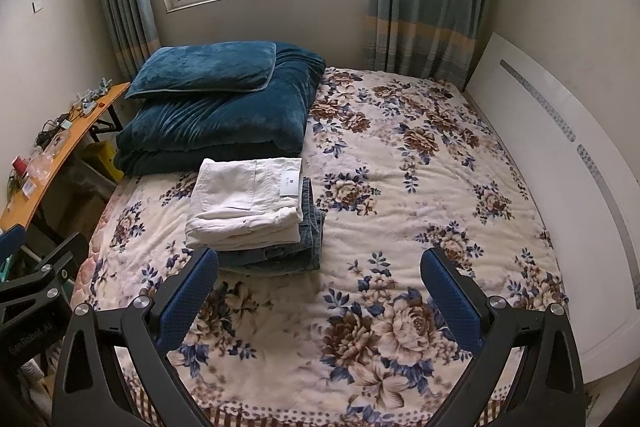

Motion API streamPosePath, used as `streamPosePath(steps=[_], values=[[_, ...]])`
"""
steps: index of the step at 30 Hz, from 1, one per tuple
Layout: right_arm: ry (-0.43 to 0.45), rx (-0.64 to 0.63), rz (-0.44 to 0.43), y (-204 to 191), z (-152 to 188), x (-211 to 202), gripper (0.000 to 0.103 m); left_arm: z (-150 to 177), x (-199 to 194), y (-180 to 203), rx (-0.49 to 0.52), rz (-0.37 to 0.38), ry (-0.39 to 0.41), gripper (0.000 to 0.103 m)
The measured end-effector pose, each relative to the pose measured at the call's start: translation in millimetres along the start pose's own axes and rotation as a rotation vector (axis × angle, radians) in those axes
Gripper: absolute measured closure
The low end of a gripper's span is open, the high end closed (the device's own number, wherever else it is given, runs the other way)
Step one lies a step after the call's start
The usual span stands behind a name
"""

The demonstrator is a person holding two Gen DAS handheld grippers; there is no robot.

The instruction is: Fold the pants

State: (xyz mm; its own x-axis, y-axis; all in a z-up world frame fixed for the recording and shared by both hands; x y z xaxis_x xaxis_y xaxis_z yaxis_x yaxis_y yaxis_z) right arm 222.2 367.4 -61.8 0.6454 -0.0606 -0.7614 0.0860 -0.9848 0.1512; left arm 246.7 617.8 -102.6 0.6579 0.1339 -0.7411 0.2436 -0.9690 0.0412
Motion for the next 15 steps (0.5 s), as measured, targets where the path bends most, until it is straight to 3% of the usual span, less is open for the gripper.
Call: streamPosePath(steps=[15], values=[[0.005,0.001,-0.014,5,2,-2,0.000,-1,-7,-7,0.004,-0.010,0.012,0.000]])
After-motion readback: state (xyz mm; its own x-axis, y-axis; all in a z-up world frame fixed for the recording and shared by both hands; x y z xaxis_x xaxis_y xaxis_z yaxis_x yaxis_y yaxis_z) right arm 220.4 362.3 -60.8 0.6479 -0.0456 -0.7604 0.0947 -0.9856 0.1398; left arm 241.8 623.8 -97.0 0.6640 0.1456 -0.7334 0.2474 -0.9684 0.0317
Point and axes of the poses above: each gripper's, at about its wrist camera, not at the fingertips, and x roughly the way its jaws point, y to its right, z to its underside, the point moved 6 cm from there along x, roughly the way its jaws point, and after that the axes turned 10 degrees about -x, right-handed, at the moved point
